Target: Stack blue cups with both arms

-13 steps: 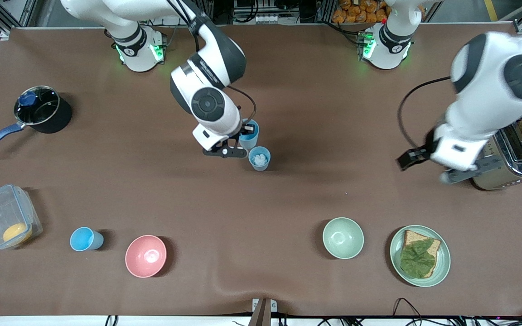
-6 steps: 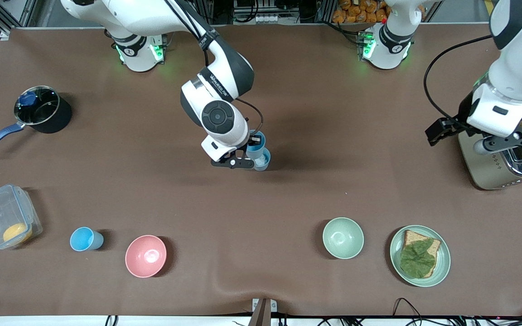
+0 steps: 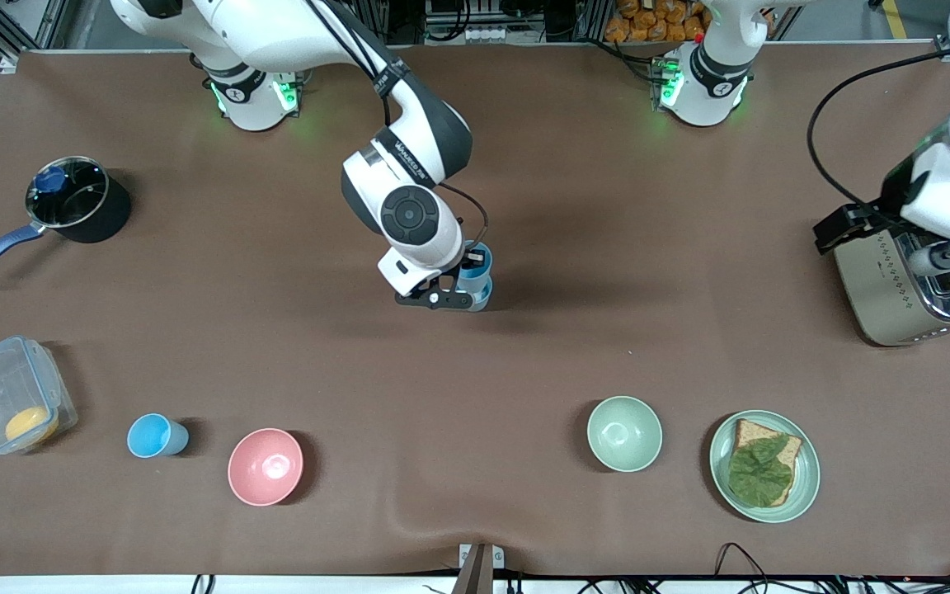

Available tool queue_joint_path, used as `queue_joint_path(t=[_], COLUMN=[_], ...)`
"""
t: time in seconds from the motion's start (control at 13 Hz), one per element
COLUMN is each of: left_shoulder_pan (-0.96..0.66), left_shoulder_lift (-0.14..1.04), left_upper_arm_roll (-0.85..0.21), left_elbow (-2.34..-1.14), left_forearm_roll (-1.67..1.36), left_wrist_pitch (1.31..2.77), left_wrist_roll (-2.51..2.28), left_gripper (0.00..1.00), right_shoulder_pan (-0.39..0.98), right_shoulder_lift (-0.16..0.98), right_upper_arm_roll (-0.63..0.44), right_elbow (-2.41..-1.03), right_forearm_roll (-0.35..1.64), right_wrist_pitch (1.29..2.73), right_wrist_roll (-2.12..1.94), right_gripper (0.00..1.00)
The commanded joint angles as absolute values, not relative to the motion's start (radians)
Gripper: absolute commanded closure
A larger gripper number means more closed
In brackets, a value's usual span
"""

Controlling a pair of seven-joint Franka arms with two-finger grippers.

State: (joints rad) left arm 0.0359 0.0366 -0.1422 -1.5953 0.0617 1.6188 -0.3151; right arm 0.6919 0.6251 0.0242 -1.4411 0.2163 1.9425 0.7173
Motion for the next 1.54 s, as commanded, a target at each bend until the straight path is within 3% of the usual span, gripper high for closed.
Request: queue_joint_path(t=[0.0,0.77,0.85,0.92,1.0,1.46], left_shoulder_pan=[0.017,0.008,0.006,0.017,0.012,0.008], left_shoulder_lift=[0.0,0.028,0.025,0.025,0.031,0.031], left_upper_arm_roll=[-0.109,-0.109,-0.11,-0.12,-0.12,-0.124], left_elbow=[-1.591,-1.565,-1.563,-1.563,-1.562,-1.566], left_forearm_roll=[0.034,0.041,0.047,0.04,0.038,0.038], left_wrist_pitch=[1.594,1.594,1.594,1.594,1.594,1.594], left_wrist_roll=[-0.284,-0.281,-0.282,-0.287,-0.291,-0.301], left_gripper=[0.0,0.0,0.0,0.0,0.0,0.0], right_shoulder_pan=[0.704,0.715,0.713,0.712,0.713,0.693], right_shoulder_lift=[0.653,0.667,0.667,0.667,0.666,0.626], right_upper_arm_roll=[0.015,0.014,0.014,0.014,0.014,0.011], right_elbow=[-1.397,-1.405,-1.405,-1.405,-1.405,-1.397], right_forearm_roll=[0.203,0.176,0.176,0.178,0.175,0.169], right_wrist_pitch=[1.937,1.953,1.951,1.948,1.95,1.913], right_wrist_roll=[0.745,0.746,0.744,0.744,0.745,0.742], right_gripper=[1.0,1.0,0.95,0.58,0.01,0.0])
